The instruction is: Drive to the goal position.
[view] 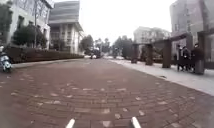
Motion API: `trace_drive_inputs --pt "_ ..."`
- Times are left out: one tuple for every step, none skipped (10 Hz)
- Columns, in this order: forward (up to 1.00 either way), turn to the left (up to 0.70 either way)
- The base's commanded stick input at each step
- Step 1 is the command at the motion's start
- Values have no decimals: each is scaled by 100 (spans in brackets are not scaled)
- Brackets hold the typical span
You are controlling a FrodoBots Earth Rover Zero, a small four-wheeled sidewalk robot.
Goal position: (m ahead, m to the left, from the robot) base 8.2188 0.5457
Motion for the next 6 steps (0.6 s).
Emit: trace_drive_inputs --pt "68 0" --pt "68 0" --pt "68 0" --pt "68 0" --pt "68 0" --pt "68 0"
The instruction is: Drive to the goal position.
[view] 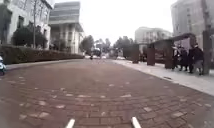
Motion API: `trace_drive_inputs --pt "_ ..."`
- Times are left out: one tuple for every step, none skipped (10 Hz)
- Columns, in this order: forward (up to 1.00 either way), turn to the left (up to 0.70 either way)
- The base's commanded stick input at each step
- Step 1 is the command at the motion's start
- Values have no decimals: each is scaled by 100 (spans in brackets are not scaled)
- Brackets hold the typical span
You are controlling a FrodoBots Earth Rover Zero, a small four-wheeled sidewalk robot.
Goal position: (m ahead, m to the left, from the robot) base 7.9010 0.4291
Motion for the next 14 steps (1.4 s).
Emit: trace_drive_inputs --pt "68 0" --pt "68 0" --pt "68 0" --pt "68 0" --pt "68 0" --pt "68 0" --pt "68 0" --pt "68 0" --pt "68 0" --pt "68 0" --pt "68 0" --pt "68 0" --pt "68 0" --pt "68 0"
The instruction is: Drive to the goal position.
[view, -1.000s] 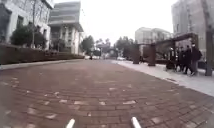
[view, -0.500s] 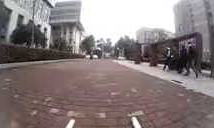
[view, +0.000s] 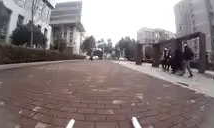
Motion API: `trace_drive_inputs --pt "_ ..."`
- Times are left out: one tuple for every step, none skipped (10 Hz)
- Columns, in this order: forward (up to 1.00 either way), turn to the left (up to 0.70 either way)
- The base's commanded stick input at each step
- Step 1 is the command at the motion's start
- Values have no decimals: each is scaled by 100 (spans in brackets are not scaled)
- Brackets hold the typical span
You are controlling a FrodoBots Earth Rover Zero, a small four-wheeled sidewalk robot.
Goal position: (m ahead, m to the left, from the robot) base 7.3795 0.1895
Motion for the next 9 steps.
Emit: trace_drive_inputs --pt "68 0" --pt "68 0" --pt "68 0" --pt "68 0" --pt "68 0" --pt "68 0" --pt "68 0" --pt "68 0" --pt "68 0"
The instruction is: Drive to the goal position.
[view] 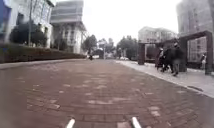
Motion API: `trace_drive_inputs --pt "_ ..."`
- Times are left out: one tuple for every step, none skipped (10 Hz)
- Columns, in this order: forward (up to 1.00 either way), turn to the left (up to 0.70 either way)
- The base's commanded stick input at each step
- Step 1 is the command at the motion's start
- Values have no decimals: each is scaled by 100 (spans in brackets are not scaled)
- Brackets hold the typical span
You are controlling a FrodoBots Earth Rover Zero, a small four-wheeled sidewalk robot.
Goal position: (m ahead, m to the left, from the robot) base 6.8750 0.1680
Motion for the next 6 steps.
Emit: trace_drive_inputs --pt "67 0" --pt "67 0" --pt "67 0" --pt "67 0" --pt "67 0" --pt "67 0"
